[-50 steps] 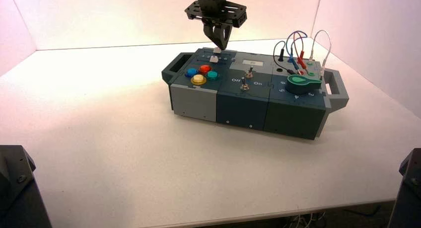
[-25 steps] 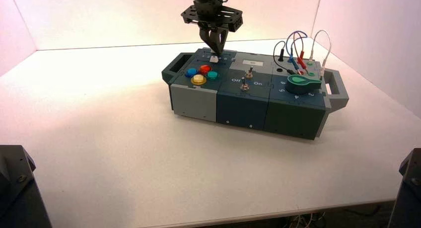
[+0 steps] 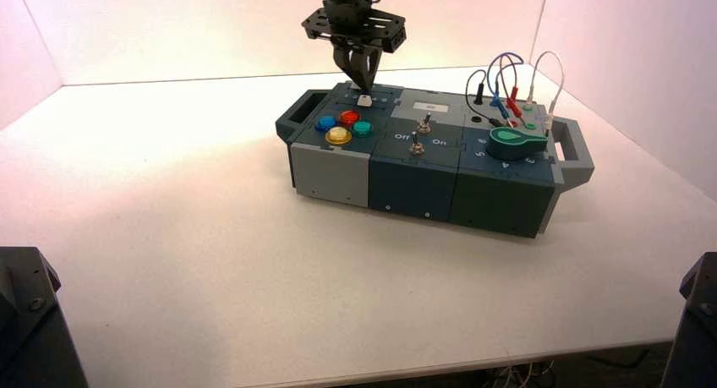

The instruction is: Move the top slider to position 1.

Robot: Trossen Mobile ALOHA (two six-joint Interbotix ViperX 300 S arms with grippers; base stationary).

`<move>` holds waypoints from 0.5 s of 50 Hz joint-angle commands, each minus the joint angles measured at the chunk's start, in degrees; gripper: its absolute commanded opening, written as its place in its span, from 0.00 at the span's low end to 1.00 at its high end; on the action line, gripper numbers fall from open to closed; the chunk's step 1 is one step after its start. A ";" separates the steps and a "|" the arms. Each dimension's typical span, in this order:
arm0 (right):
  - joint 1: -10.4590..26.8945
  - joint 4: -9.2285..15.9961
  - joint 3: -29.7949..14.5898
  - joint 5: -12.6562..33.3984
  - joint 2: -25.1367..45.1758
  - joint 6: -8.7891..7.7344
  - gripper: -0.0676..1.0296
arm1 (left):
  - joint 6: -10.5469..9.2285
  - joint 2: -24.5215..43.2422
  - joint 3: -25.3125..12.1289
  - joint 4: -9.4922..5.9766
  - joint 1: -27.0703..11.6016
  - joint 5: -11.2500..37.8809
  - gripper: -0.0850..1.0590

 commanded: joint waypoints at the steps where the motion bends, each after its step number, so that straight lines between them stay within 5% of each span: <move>1: 0.18 0.09 -1.32 -0.62 0.62 0.09 0.04 | 0.44 -2.29 -0.88 0.18 1.23 -0.18 0.05; 25: 0.18 0.09 -1.32 -0.70 0.70 0.09 0.04 | 0.53 -2.90 -0.35 0.18 3.16 -0.18 0.05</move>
